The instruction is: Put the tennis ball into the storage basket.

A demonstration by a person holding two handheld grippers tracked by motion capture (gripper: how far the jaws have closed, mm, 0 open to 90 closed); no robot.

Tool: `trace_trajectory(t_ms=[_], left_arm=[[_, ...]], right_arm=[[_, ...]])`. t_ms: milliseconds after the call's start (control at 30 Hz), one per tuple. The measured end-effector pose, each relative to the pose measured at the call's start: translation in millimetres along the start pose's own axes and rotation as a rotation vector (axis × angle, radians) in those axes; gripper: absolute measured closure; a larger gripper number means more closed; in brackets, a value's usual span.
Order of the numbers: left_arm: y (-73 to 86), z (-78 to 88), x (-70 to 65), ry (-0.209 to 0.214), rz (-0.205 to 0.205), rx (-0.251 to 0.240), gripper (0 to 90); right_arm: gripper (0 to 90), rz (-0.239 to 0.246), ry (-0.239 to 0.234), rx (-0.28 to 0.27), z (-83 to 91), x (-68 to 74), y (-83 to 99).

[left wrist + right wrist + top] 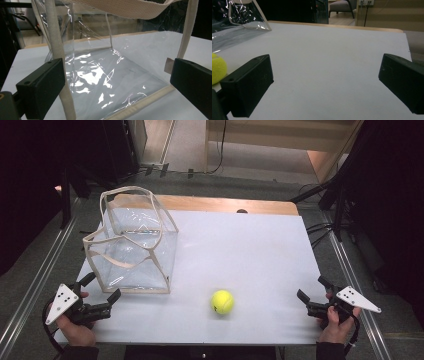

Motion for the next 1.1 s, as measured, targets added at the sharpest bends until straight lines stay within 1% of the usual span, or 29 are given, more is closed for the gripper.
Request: trace_trajectory(t_ms=[67,100,133,167,200,233,267,333,433,467,500,533,567,600,667,733,767,833,867,933,1033,1100], left_arm=[[0.1,-0.3,-0.3,0.001,0.001,-0.001,0.0],[0.1,-0.7,-0.9,0.001,0.001,0.001,0.0],[0.1,-0.7,-0.9,0.001,0.001,0.001,0.0],[0.1,-1.0,-1.3,0.002,0.0,0.001,0.0],[0.7,-0.9,-1.2,0.003,-0.012,0.009,0.0],[0.9,-0.9,-1.5,0.005,-0.012,0.011,0.0],[0.9,-0.9,-1.5,0.005,-0.012,0.011,0.0],[1.2,-1.2,-2.2,0.007,-0.014,0.012,0.0],[1.5,-0.7,-2.5,0.005,-0.012,0.014,0.0],[1.6,-0.5,-2.3,0.004,-0.013,0.016,0.0],[1.5,-0.8,-2.5,0.005,-0.01,0.013,0.0],[1.7,-1.0,-2.6,0.004,-0.011,0.013,0.0],[1.9,-1.1,-2.8,0.003,-0.012,0.016,0.0],[1.9,-1.3,-3.2,0.002,-0.016,0.012,0.0],[2.0,-1.2,-3.6,0.004,-0.019,0.013,0.0],[2.2,-1.3,-4.0,0.003,-0.022,0.015,0.0],[2.2,-1.2,-3.9,0.003,-0.025,0.016,0.0],[2.1,-1.7,-3.9,0.004,-0.022,0.015,0.0],[2.1,-1.9,-3.7,0.001,-0.021,0.017,0.0],[2.3,-2.5,-3.5,-0.001,-0.023,0.025,0.0],[1.8,-3.6,-4.0,0.001,-0.029,0.018,0.0],[2.3,-3.2,-4.2,-0.002,-0.032,0.026,0.0]], right_arm=[[0.0,-0.002,-0.002,0.001,0.1,0.1,-0.2],[0.0,0.003,-0.015,0.007,0.2,1.7,-1.3],[0.0,0.003,-0.015,0.007,0.2,1.7,-1.3],[10.2,0.019,-0.037,0.017,-0.1,3.3,-2.1],[11.4,0.023,-0.045,0.016,-0.3,4.5,-2.7],[11.0,0.033,-0.05,0.019,-0.8,4.8,-2.8],[11.0,0.033,-0.05,0.019,-0.8,4.8,-2.8],[10.2,0.037,-0.069,0.031,-1.5,8.3,-5.0],[7.6,0.046,-0.068,0.046,-2.5,11.5,-7.9],[6.5,0.052,-0.063,0.058,-3.8,15.2,-10.6],[6.5,0.052,-0.063,0.058,-3.8,15.2,-10.6],[4.5,0.055,-0.063,0.059,-4.7,16.1,-11.7],[1.5,0.046,-0.075,0.078,-6.4,18.5,-12.2],[1.2,0.054,-0.103,0.1,-8.8,22.2,-13.2],[0.0,0.058,-0.102,0.104,-9.9,23.6,-13.8],[0.0,0.062,-0.101,0.128,-11.6,27.3,-14.6],[0.0,0.067,-0.092,0.136,-12.6,29.8,-17.0],[0.0,0.073,-0.086,0.143,-12.8,30.9,-17.7],[0.0,0.089,-0.092,0.154,-13.9,33.8,-20.7],[0.0,0.084,-0.092,0.175,-14.7,36.2,-21.6],[0.0,0.09,-0.116,0.193,-15.9,39.0,-23.0],[0.0,0.095,-0.113,0.192,-16.1,39.9,-24.1]])
Point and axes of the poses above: each handheld gripper's, and its own axes: z roughly backward along the jaws, y roughly out of its underside, x roughly to its left, the point moved 6 cm from there along -z, roughly forward along the jaws, and after that the axes turned 7 degrees about x, right-handed, at the moved point
